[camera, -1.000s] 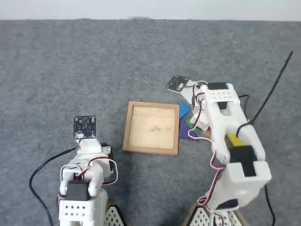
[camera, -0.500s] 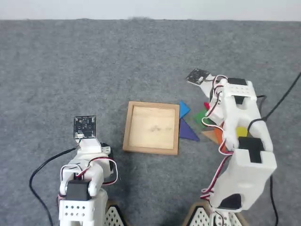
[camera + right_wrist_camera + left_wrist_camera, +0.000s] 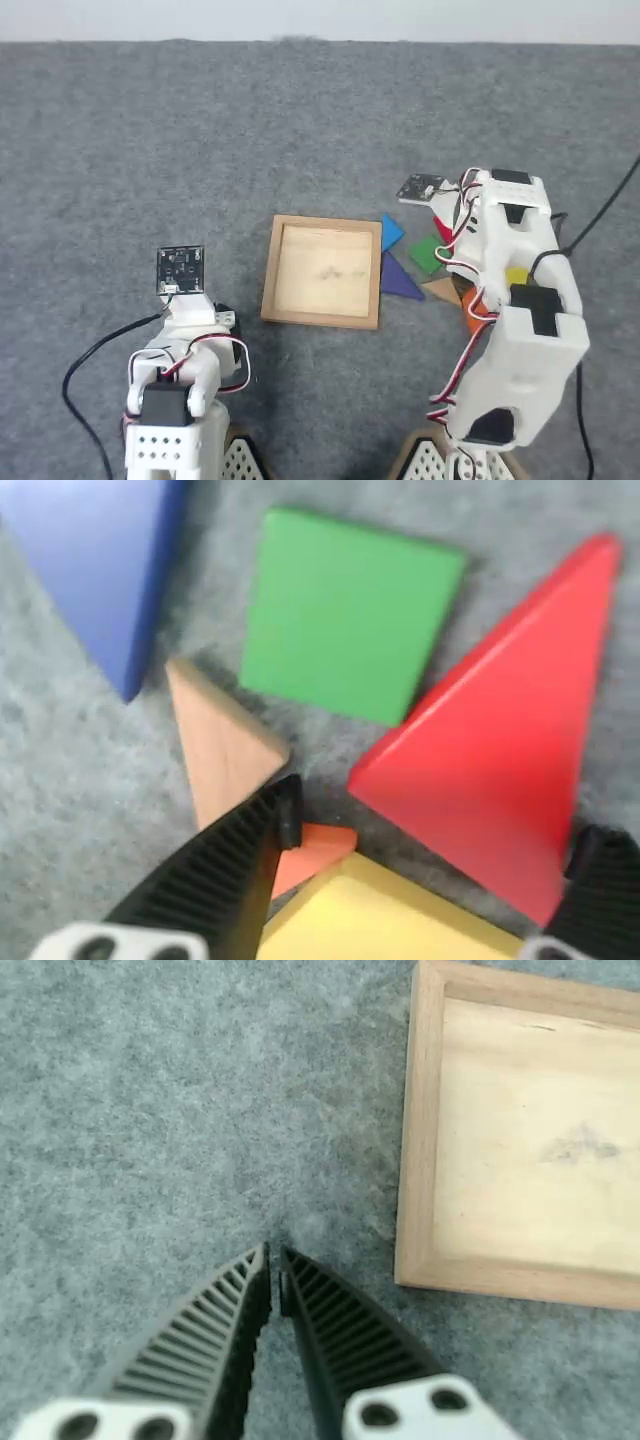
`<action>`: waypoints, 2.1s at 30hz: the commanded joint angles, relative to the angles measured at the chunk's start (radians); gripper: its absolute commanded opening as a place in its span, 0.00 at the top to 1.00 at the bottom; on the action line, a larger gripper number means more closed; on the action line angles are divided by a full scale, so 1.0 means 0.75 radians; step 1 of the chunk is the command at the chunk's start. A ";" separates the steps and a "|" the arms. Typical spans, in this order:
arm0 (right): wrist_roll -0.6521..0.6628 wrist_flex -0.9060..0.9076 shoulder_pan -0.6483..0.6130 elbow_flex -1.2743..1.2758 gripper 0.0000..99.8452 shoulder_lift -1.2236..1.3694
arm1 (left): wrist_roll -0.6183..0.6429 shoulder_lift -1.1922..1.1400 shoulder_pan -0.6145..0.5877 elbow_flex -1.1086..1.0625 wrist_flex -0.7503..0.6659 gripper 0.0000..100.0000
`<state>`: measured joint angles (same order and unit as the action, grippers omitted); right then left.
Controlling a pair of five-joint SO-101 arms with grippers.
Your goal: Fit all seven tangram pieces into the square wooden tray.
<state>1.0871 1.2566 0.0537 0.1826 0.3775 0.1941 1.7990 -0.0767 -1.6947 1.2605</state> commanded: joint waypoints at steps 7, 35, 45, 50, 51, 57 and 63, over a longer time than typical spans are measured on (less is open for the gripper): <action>-0.119 -0.128 -0.042 -0.035 0.58 0.001 | -0.014 0.027 -0.004 0.015 0.002 0.99; -0.878 -0.005 -0.095 -0.086 0.85 -0.261 | -0.014 0.027 -0.004 0.015 0.002 0.99; -0.951 0.056 -0.236 -0.080 0.84 -0.467 | -0.014 0.027 -0.004 0.015 0.002 0.99; -0.867 -0.003 -0.212 -0.080 0.75 -0.304 | -0.014 0.027 -0.004 0.015 0.002 0.99; -0.853 -0.017 -0.210 -0.084 0.72 -0.259 | -0.014 0.027 -0.004 0.015 0.002 0.99; -0.808 -0.157 -0.144 -0.086 0.70 -0.120 | -0.014 0.027 -0.004 0.015 0.002 0.99; -0.812 -0.216 -0.030 -0.086 0.70 -0.107 | -0.014 0.027 -0.004 0.015 0.002 0.99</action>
<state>0.4611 1.1247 -0.0107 0.1534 0.3023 0.1941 1.7990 -0.0752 -1.6947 1.2605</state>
